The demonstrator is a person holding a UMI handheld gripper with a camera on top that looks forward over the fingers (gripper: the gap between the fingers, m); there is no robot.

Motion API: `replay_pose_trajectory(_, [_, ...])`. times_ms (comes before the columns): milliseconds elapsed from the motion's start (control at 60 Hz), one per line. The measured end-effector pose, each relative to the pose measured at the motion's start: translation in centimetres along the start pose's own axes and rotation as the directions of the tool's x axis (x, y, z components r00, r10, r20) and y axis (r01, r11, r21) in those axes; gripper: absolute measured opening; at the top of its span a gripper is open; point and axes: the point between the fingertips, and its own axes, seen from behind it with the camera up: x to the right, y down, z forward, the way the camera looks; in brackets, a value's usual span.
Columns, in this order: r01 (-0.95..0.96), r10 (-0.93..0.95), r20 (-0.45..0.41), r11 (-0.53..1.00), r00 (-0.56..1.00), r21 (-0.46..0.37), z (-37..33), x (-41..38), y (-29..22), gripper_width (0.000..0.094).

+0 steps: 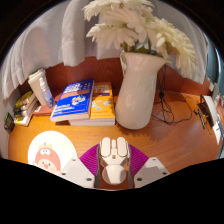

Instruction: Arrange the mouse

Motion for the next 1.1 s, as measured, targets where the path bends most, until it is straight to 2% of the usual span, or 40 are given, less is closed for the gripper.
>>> replay_pose_trajectory(83, [-0.016, 0.017, -0.025, 0.997, 1.0, 0.074, -4.4, -0.6, -3.4, 0.0397])
replay_pose_trajectory(283, [-0.012, 0.012, 0.002, 0.963, 1.0, 0.271, -15.1, -6.1, -10.8, 0.0398])
replay_pose_trajectory(400, [0.001, -0.015, 0.041, 0.948, 0.999, 0.319, -17.5, -11.4, -11.9, 0.0399])
replay_pose_trajectory(500, [0.013, -0.042, 0.094, 0.956, 0.995, 0.293, -16.3, -16.4, -10.2, 0.04])
replay_pose_trajectory(583, [0.001, -0.035, 0.141, 0.973, 0.989, 0.231, -13.4, -20.0, -7.4, 0.04])
replay_pose_trajectory(850, [0.02, -0.024, 0.105, 0.999, 0.994, 0.035, -3.0, -21.3, 1.7, 0.0395])
replay_pose_trajectory(917, [0.023, -0.025, 0.108, 1.0, 0.994, 0.017, -1.7, -21.2, 2.9, 0.0397])
replay_pose_trajectory(933, [0.028, -0.029, 0.104, 1.0, 0.994, 0.013, -1.4, -21.2, 3.1, 0.0353])
replay_pose_trajectory(967, [0.036, -0.036, 0.098, 0.999, 0.995, 0.006, -1.0, -21.0, 3.4, 0.0355])
replay_pose_trajectory(983, [0.04, -0.04, 0.094, 0.999, 0.995, 0.004, -0.8, -20.9, 3.7, 0.036])
replay_pose_trajectory(1000, [0.043, -0.043, 0.092, 0.999, 0.995, 0.001, -0.5, -20.9, 3.9, 0.0405])
replay_pose_trajectory(1033, [0.048, -0.048, 0.088, 0.999, 0.995, 0.002, -0.3, -20.8, 4.0, 0.0383])
replay_pose_trajectory(1050, [0.049, -0.051, 0.087, 0.999, 0.995, 0.02, -0.1, -20.9, 3.8, 0.0424])
replay_pose_trajectory(1083, [0.06, -0.062, 0.084, 0.998, 0.994, 0.021, 0.0, -20.9, 3.8, 0.0409])
replay_pose_trajectory(1100, [0.062, -0.064, 0.087, 0.998, 0.994, 0.022, 0.0, -20.8, 3.7, 0.0466])
